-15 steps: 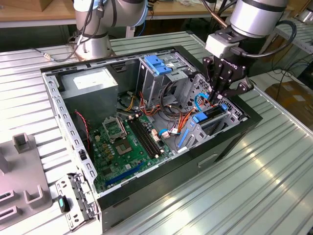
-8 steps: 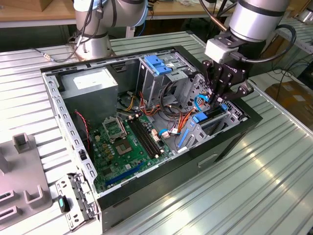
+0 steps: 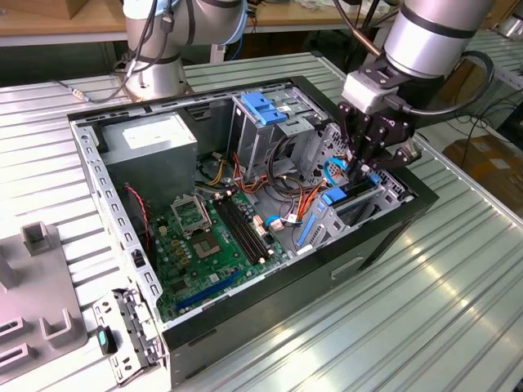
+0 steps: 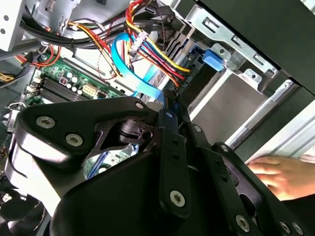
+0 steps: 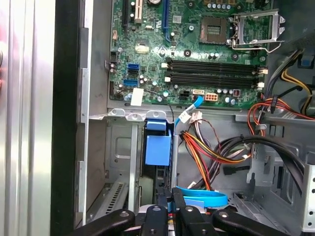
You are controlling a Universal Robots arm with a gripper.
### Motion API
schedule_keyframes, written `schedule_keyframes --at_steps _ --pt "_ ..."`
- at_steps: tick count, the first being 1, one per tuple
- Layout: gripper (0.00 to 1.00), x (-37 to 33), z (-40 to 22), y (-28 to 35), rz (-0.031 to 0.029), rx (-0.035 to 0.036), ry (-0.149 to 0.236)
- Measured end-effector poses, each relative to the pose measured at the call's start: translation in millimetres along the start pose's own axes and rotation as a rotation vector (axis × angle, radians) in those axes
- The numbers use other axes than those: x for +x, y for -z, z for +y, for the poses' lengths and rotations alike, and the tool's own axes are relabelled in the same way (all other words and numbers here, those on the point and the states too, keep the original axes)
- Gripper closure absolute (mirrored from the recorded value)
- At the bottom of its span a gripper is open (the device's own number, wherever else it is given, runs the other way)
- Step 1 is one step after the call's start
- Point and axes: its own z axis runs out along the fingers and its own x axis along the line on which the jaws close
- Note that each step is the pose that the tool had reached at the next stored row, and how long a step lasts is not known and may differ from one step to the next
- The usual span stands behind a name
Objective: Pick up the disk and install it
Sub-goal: 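Insert the second disk wire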
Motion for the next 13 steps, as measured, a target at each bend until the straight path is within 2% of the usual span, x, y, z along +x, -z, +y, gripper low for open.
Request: schedule_keyframes --at_steps 1,2,3,8,13 --pt "0.84 0.4 0.8 -0.4 -0.0005 0.0066 0.0" --pt "0.84 0.9 2.7 -0.7 -0.0049 0.0129 0.002" --pt "0.84 1.4 3.9 -1.2 -0.0081 0.0147 0.002" --pt "0.84 6.9 5.4 -3.3 -0.0209 0.0204 0.002" --pt "0.84 7.7 5.5 -4.3 -0.0287 0.0224 0.001"
